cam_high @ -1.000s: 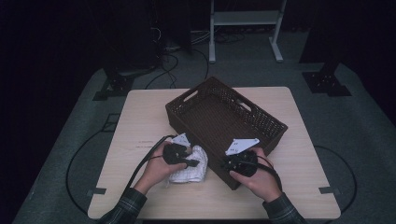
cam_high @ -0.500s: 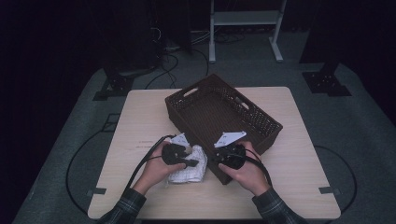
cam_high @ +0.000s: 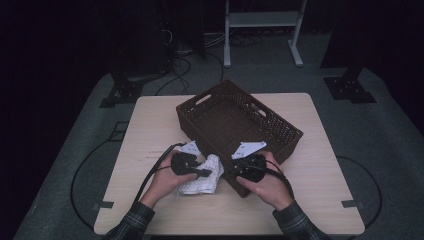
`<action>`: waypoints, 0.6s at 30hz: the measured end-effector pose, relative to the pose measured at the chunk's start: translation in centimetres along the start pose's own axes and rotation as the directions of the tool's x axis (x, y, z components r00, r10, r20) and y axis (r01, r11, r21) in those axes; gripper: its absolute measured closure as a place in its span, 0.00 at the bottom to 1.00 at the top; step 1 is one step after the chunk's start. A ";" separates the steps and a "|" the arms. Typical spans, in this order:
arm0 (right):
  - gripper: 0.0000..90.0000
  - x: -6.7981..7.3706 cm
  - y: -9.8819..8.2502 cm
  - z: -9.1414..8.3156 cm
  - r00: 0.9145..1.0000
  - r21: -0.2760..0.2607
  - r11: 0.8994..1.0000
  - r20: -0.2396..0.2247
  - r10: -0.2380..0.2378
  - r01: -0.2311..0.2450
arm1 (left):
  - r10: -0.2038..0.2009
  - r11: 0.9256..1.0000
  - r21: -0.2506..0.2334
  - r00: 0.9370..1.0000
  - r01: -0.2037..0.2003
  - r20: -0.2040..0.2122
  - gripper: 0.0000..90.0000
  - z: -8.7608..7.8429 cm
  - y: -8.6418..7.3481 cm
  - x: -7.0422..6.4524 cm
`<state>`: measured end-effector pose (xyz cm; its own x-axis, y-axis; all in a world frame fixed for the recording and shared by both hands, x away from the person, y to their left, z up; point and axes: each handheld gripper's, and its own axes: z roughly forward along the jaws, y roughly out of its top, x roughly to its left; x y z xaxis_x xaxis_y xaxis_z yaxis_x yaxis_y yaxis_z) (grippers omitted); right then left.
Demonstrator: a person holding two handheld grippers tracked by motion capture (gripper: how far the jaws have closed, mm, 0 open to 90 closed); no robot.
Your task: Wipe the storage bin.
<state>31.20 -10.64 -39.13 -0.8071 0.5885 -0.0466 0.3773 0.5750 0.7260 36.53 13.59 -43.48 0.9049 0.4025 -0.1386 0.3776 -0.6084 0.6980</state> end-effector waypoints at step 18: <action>0.69 -1.1 -1.8 -4.3 0.999 -0.060 0.998 -0.048 0.025 -0.028 | 0.024 0.996 -0.084 1.000 -0.024 0.000 0.77 -2.1 1.1 -1.0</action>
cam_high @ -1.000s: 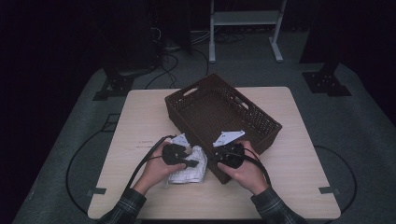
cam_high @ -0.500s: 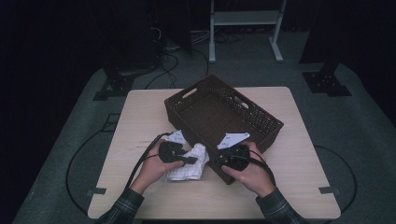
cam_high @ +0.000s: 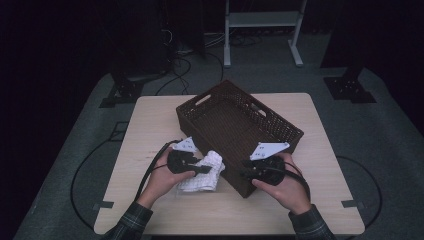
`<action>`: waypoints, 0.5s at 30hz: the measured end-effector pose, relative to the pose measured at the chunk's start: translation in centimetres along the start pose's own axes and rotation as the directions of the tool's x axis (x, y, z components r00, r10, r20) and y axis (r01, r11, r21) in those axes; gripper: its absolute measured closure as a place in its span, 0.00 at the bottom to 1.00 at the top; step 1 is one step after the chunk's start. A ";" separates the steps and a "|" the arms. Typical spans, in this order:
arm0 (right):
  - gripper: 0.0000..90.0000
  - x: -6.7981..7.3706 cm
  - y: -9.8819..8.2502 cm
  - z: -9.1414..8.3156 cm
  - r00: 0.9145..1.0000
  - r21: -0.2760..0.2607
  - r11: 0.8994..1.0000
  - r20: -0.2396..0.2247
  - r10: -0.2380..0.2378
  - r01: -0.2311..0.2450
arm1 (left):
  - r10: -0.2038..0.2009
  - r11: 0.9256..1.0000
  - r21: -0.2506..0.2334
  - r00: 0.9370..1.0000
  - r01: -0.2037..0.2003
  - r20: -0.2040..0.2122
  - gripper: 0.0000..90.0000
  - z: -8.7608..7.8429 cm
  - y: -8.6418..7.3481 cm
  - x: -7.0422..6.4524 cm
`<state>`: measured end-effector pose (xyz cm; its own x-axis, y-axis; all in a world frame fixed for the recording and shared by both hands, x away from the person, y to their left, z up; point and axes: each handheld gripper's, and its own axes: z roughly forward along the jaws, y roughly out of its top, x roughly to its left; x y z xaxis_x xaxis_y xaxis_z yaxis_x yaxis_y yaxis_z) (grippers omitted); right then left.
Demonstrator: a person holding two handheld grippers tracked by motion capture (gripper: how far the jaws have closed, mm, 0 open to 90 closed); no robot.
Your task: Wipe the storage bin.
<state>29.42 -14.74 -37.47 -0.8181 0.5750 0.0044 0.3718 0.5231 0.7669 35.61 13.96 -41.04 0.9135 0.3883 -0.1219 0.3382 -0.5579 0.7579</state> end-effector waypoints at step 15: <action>0.84 -0.1 -1.2 0.9 0.997 0.015 1.000 -0.073 -0.001 0.002 | 0.036 0.999 -0.017 0.999 -0.036 0.020 0.77 0.1 1.0 -1.3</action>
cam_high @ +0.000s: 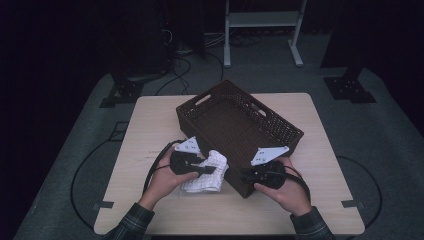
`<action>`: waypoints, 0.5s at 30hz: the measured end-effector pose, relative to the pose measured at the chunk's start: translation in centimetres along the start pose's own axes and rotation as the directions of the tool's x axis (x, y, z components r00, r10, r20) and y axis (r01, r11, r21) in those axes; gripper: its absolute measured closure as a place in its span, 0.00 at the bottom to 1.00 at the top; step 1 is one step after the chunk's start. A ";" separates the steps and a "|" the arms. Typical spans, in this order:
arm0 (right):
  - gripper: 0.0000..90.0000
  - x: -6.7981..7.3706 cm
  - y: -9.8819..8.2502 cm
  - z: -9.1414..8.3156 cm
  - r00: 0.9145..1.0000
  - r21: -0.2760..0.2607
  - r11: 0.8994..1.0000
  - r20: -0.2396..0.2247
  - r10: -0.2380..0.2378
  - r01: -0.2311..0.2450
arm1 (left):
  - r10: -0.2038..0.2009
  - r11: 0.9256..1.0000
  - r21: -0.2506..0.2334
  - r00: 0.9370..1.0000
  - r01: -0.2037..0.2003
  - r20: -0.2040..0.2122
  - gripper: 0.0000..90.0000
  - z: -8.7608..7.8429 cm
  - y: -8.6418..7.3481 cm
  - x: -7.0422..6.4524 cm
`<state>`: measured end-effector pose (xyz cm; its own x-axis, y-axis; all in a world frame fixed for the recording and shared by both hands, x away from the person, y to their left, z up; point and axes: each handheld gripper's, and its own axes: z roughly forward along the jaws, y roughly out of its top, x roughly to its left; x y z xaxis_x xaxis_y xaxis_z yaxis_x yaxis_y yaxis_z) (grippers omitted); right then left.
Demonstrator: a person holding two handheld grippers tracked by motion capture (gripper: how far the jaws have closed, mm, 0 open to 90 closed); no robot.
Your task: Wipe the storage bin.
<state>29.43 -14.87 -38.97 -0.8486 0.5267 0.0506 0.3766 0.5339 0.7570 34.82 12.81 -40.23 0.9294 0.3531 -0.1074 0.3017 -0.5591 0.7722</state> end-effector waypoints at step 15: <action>0.82 0.2 0.7 1.3 1.000 -0.019 1.000 -0.011 0.011 -0.011 | -0.006 1.000 0.020 1.000 0.006 0.014 0.77 0.6 -0.2 -0.1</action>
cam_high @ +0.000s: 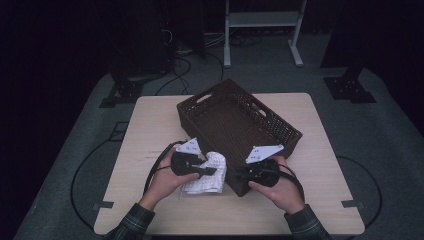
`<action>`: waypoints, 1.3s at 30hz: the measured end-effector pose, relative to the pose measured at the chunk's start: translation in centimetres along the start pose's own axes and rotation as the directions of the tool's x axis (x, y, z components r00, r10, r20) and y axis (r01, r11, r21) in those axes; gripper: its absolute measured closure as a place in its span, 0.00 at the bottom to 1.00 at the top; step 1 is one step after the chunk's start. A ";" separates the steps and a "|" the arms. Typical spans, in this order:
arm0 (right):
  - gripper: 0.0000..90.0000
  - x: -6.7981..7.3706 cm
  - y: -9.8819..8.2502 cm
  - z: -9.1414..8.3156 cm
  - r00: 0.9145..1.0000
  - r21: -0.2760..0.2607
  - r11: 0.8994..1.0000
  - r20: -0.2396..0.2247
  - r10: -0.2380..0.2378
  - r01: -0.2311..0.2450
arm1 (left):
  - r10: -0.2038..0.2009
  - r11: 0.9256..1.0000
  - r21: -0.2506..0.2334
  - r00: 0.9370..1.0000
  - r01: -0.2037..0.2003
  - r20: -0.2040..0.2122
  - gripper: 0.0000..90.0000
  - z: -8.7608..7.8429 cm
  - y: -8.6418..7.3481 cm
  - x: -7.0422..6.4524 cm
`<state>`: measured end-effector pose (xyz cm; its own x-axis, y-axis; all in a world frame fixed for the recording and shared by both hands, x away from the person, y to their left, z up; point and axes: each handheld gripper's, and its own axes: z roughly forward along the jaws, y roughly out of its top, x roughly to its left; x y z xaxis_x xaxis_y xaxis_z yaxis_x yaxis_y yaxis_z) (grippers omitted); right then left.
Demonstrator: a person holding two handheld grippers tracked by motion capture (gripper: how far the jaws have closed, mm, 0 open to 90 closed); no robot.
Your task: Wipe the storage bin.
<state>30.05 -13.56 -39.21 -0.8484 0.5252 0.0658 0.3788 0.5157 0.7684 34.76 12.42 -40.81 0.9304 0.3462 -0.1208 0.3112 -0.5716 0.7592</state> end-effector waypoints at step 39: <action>0.79 0.1 1.4 2.0 1.000 -0.017 1.000 -0.011 -0.013 0.013 | 0.017 0.990 0.143 1.000 -0.014 -0.017 0.77 2.7 -1.6 0.4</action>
<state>31.18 -11.44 -39.39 -0.8573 0.5110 0.0630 0.3618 0.5109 0.7798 35.13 11.46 -43.76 0.9320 0.3493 -0.0972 0.3226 -0.6767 0.6618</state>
